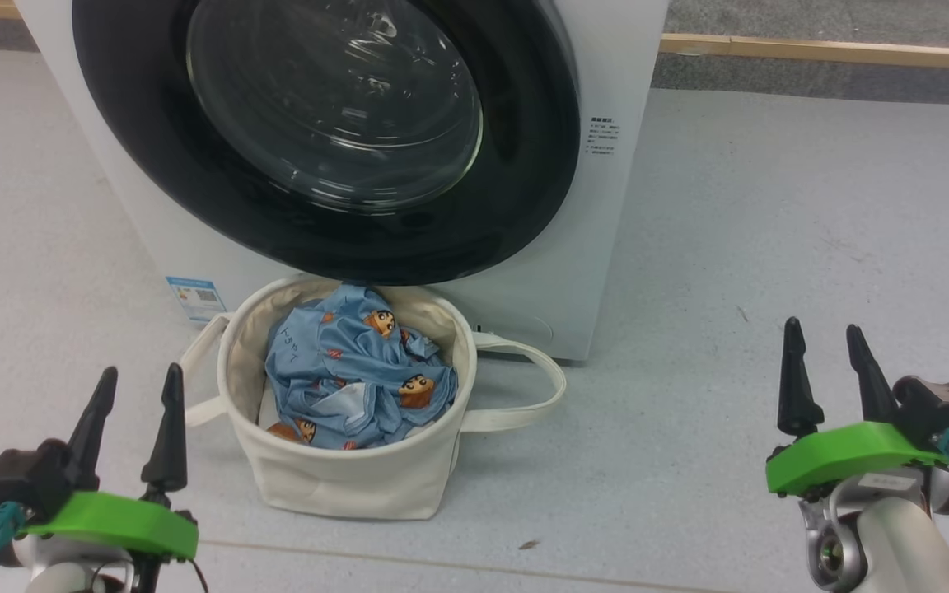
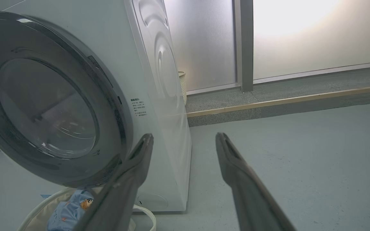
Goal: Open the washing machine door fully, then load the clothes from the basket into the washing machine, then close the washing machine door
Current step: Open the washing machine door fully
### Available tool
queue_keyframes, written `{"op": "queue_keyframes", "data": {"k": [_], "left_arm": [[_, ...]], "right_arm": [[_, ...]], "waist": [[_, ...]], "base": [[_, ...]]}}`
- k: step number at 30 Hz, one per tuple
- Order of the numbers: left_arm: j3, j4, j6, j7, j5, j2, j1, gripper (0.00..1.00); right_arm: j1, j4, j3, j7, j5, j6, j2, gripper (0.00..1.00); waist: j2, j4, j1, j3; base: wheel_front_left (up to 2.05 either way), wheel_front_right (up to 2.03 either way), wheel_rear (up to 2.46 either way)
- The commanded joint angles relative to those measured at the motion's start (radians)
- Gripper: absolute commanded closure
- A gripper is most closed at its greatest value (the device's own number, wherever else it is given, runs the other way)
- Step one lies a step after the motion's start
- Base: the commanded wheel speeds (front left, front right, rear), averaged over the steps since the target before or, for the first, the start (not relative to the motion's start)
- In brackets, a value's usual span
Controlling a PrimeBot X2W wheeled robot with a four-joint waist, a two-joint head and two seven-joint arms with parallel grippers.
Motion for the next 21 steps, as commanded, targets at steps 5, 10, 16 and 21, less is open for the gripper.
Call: {"op": "queue_keyframes", "data": {"k": [5,10,16,21], "left_arm": [[0.043,-0.046,-0.005,-0.012,0.011,0.006,-0.054,0.0],[0.051,-0.054,-0.01,-0.012,0.009,0.0,-0.065,0.0],[0.048,-0.06,-0.019,-0.012,0.008,-0.008,-0.079,0.0],[0.05,-0.061,-0.025,-0.012,0.006,-0.008,-0.098,0.0]], "right_arm": [[-0.064,-0.031,0.011,-0.012,0.013,0.0,0.004,0.0],[-0.083,-0.033,0.01,-0.012,0.022,0.0,0.007,0.0],[-0.115,-0.036,0.004,-0.012,0.018,0.0,0.01,0.0],[-0.144,-0.044,0.007,-0.012,0.012,0.0,0.013,0.0]], "waist": [[0.0,0.017,0.0,0.023],[0.0,0.037,0.0,0.058],[0.0,0.053,0.0,0.104],[0.0,0.053,0.0,0.153]], "base": [[0.0,0.0,0.0],[0.0,0.0,0.0],[0.0,0.0,0.0],[0.0,0.0,0.0]]}}
